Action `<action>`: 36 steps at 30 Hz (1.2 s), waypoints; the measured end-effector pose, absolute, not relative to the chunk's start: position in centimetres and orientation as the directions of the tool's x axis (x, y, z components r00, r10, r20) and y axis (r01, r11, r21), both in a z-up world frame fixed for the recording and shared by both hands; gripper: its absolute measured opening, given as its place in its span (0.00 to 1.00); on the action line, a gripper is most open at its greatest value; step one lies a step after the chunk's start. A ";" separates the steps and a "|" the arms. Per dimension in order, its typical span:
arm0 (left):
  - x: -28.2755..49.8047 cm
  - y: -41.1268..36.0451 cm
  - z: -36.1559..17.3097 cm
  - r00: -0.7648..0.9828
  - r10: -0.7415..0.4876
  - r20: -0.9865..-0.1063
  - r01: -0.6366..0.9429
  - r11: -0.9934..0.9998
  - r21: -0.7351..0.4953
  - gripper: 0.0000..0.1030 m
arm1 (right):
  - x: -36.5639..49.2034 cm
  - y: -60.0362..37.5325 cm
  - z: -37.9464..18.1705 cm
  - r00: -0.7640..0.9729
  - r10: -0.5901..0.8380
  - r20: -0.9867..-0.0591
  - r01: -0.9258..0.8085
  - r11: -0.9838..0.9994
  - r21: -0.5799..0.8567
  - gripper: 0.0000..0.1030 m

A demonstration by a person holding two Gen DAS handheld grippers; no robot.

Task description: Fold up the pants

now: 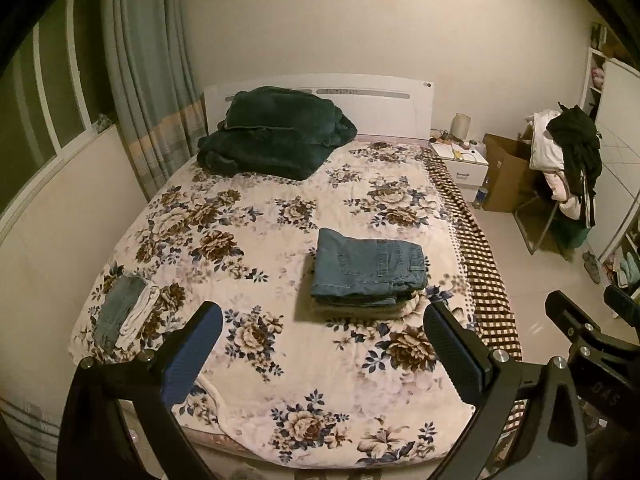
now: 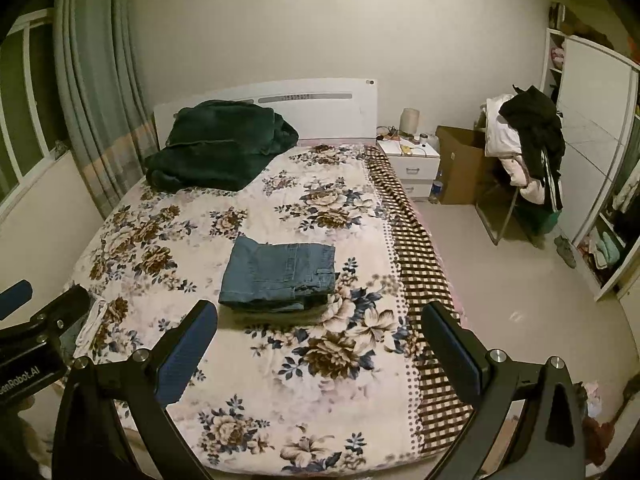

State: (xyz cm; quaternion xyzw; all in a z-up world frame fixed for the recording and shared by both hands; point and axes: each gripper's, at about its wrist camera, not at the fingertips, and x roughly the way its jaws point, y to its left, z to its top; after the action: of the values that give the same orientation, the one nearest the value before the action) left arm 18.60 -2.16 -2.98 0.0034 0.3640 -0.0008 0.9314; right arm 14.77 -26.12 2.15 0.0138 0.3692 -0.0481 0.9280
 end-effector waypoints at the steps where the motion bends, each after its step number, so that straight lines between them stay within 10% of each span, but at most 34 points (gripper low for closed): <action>1: 18.5 -2.1 -3.0 0.735 0.002 -0.679 0.003 1.000 0.006 1.00 | 14.7 -26.1 2.1 0.723 -0.077 -0.687 0.099 0.995 -0.007 1.00; 36: 18.0 -1.5 -3.3 0.728 0.005 -0.685 -0.001 1.000 0.006 1.00 | 14.8 -25.6 1.6 0.718 -0.069 -0.692 0.098 0.995 0.003 1.00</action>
State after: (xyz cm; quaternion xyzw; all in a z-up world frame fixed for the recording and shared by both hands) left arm 18.04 -1.49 -3.32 0.0027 0.3685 0.0018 0.9296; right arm 14.78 -25.63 1.56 0.0198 0.3725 -0.0451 0.9267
